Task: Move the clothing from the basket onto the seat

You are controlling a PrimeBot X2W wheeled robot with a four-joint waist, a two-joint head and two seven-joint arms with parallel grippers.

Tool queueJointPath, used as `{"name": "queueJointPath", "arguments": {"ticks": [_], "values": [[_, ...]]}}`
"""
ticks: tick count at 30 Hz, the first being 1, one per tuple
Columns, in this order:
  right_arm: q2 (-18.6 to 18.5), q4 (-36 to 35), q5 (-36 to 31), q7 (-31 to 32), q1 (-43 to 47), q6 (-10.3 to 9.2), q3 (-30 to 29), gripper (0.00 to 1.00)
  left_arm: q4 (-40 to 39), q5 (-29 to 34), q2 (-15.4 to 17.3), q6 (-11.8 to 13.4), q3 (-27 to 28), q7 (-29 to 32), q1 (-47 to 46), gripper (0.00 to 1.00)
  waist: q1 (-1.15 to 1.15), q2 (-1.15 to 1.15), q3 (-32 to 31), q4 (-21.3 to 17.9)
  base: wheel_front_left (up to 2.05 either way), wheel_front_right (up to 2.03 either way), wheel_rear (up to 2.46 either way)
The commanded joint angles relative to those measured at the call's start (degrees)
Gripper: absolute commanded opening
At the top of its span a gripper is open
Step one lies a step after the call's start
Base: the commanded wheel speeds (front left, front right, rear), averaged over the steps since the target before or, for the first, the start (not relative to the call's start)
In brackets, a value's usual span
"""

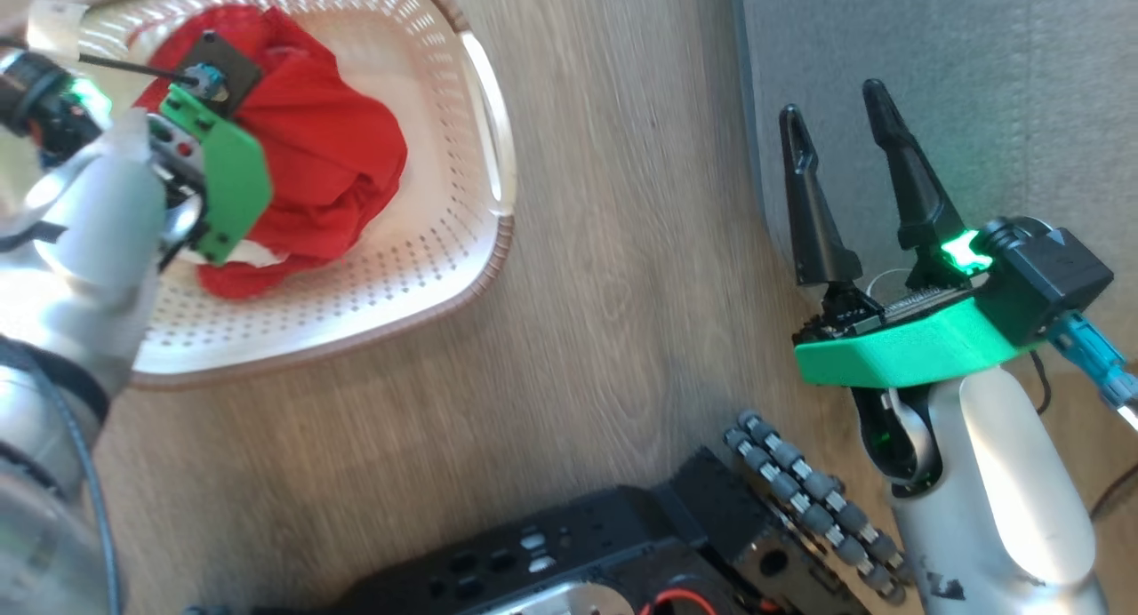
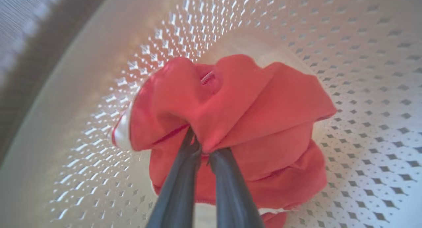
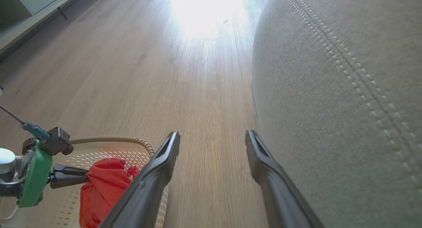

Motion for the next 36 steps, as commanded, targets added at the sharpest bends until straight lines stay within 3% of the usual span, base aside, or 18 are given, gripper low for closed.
{"name": "queueJointPath", "arguments": {"ticks": [1, 12, 21, 36], "values": [[-0.38, -0.85, -0.58, -0.36, 1.54, -0.02, 0.58, 1.0, -0.03, -0.98, -0.1, 0.11, 1.75, -2.15, 1.63, 0.0, 0.0, 0.0, -4.45, 2.52, 0.0, 0.0, 0.0], [-0.38, 3.98, -3.87, -0.36, 2.09, -0.02, -0.73, 1.0, -1.74, -5.25, -5.57, -0.04, 4.9, -7.17, 8.58, 0.0, 0.0, 0.0, -17.37, 9.27, 0.0, 0.0, 0.0], [-0.38, 6.8, -4.85, -0.36, 2.76, -0.02, -1.56, 1.0, -14.17, -3.34, -4.65, 0.79, 12.51, -7.23, 15.4, 0.0, 0.0, 0.0, -26.06, 12.75, 0.0, 0.0, 0.0], [-0.38, 10.21, -5.09, -0.36, 6.6, -0.02, -1.84, 1.0, -37.17, 7.15, -8.3, 0.85, 35.24, -7.24, 29.23, 0.0, 0.0, 0.0, -38.96, 16.5, 0.0, 0.0, 0.0]]}}
